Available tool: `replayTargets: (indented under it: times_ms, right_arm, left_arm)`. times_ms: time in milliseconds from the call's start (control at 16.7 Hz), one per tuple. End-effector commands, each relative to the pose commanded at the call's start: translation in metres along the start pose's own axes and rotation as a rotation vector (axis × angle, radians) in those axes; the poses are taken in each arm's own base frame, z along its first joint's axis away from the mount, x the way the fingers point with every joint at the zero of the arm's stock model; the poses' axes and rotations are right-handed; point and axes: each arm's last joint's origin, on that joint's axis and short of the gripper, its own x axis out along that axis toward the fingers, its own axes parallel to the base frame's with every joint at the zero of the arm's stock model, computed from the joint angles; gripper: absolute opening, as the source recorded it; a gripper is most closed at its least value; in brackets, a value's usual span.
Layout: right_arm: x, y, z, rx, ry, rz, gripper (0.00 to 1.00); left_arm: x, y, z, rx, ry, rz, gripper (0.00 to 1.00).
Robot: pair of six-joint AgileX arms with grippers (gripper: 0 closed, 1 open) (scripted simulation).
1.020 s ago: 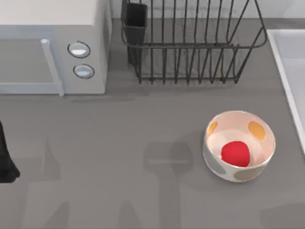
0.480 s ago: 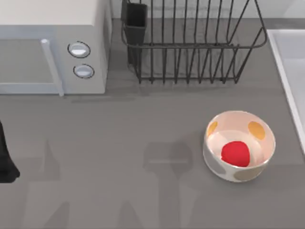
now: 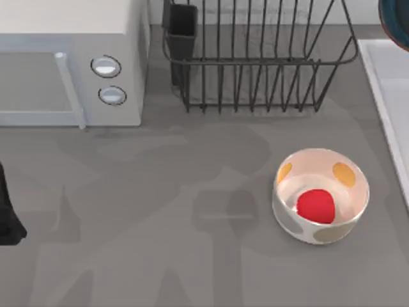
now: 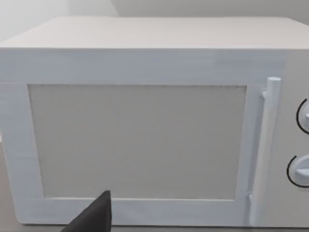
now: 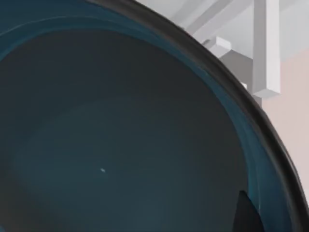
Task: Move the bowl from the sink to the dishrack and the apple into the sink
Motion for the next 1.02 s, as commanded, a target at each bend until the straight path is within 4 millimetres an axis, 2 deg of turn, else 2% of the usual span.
replayTargets:
  times_ms: [120, 240, 480, 600, 720, 1020]
  right_arm:
    - [-0.018, 0.046, 0.029, 0.047, -0.182, -0.023, 0.0]
    - [-0.042, 0.086, 0.05, 0.132, -0.358, -0.027, 0.0]
    - [-0.098, 0.146, 0.069, 0.339, -0.641, 0.024, 0.0]
    - [-0.121, 0.163, 0.071, 0.43, -0.728, 0.054, 0.0]
    - [-0.135, 0.172, 0.07, 0.494, -0.779, 0.074, 0.0]
    - [-0.142, 0.176, 0.07, 0.52, -0.798, 0.084, 0.0]
  left_arm:
    - [0.0, 0.0, 0.0, 0.0, 0.0, 0.0, 1.0]
    - [0.0, 0.0, 0.0, 0.0, 0.0, 0.0, 1.0]
    - [0.0, 0.0, 0.0, 0.0, 0.0, 0.0, 1.0]
    - [0.0, 0.0, 0.0, 0.0, 0.0, 0.0, 1.0]
    - [0.0, 0.0, 0.0, 0.0, 0.0, 0.0, 1.0]
    - [0.0, 0.0, 0.0, 0.0, 0.0, 0.0, 1.0]
